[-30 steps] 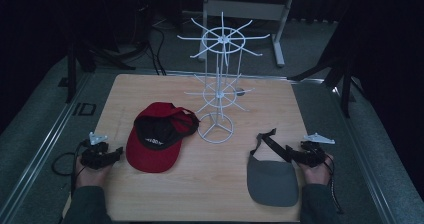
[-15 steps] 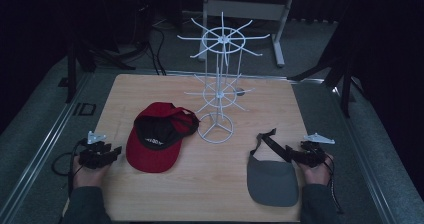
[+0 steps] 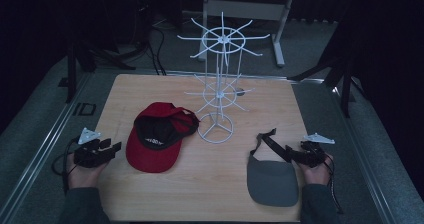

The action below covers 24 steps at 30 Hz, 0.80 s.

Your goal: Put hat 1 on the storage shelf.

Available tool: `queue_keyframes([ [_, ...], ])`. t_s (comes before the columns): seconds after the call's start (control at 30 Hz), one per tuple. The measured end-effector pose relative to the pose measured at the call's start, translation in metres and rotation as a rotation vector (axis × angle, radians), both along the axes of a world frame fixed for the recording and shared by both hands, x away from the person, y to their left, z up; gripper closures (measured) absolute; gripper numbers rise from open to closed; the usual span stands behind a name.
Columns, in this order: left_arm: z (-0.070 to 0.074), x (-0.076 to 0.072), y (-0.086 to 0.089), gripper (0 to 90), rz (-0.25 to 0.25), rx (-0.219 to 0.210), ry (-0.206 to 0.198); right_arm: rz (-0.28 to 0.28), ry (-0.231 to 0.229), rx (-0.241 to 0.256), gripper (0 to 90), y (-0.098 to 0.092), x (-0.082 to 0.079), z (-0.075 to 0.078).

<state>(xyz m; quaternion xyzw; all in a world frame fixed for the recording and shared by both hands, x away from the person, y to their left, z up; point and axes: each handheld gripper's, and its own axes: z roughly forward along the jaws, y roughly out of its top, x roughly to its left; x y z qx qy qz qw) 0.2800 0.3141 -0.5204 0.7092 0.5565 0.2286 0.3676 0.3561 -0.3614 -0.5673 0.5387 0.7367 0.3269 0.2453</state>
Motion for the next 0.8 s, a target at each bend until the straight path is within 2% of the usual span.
queue_keyframes([
  [0.2,0.010,-0.005,-0.002,54.1,-0.028,-0.015,-0.024,0.000,0.000,0.000,30.0,0.000,0.000,0.000],
  [0.27,0.014,-0.006,-0.006,57.4,-0.051,-0.011,-0.035,0.000,0.000,0.000,30.0,0.000,0.000,0.000],
  [0.57,0.018,-0.005,-0.016,58.9,-0.113,-0.015,-0.020,0.001,0.000,0.000,29.8,0.000,0.000,0.000],
  [0.8,0.017,-0.004,-0.020,60.9,-0.134,-0.020,-0.004,0.001,0.001,0.000,29.7,0.000,0.000,0.000],
])
